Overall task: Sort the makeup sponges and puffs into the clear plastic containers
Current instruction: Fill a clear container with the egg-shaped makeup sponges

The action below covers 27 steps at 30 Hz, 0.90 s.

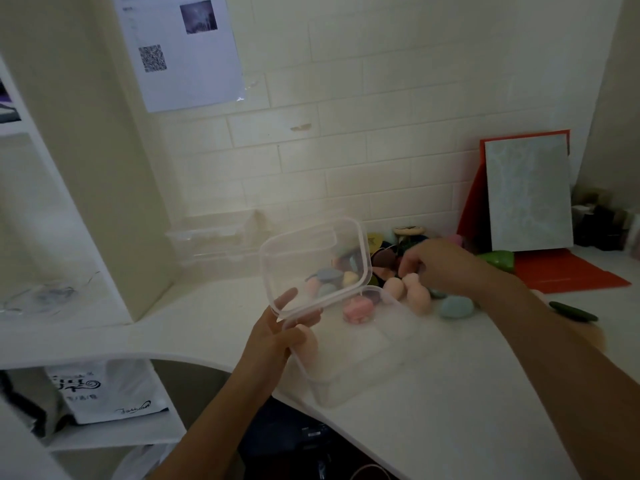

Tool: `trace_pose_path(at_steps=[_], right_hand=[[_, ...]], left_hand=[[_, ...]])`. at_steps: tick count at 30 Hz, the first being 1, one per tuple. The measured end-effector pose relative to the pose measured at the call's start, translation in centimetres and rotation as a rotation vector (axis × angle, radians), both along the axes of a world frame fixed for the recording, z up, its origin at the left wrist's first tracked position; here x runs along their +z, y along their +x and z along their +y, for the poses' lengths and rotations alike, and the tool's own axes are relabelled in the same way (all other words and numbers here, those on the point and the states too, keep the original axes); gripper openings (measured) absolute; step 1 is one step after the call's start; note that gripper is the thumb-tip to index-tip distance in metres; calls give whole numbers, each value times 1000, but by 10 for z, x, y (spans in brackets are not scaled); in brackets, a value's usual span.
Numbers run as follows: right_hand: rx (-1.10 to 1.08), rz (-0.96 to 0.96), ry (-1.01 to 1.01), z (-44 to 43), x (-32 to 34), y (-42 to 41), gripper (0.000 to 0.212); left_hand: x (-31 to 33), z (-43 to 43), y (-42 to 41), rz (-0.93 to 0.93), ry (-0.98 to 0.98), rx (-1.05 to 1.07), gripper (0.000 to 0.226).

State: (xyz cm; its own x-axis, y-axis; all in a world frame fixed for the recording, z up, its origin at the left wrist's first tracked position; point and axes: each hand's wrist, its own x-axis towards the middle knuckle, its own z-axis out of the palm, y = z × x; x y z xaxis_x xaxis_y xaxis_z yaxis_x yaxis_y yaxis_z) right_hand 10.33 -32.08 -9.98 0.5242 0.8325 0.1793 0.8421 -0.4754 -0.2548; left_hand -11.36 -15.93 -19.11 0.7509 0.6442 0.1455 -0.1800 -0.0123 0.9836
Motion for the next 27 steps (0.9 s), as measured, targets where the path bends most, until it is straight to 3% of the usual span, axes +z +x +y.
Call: trace_pose_path(at_steps=[2, 5, 10, 13, 16, 18, 22, 27], right_hand=[[8, 32, -164, -2, -11, 8, 42], [26, 3, -288, 2, -26, 14, 31], [36, -121, -229, 11, -44, 23, 32], [-12, -43, -95, 12, -38, 23, 26], [-124, 24, 223, 10, -16, 17, 16], [-89, 121, 335, 8, 2, 5, 15], [237, 407, 101, 8, 20, -38, 13], [435, 522, -218, 25, 3, -73, 22]], left_hand=[[-3, 0, 1, -6, -38, 8, 69], [-6, 0, 5, -14, -100, -5, 67], [-7, -2, 12, 15, -123, -50, 64], [-8, -3, 13, 19, -135, -63, 61], [-7, -4, 14, 4, -156, -73, 59], [-7, -3, 13, 6, -153, -75, 60], [-7, -4, 14, 8, -155, -94, 66], [-8, -6, 17, 5, -150, -108, 63]])
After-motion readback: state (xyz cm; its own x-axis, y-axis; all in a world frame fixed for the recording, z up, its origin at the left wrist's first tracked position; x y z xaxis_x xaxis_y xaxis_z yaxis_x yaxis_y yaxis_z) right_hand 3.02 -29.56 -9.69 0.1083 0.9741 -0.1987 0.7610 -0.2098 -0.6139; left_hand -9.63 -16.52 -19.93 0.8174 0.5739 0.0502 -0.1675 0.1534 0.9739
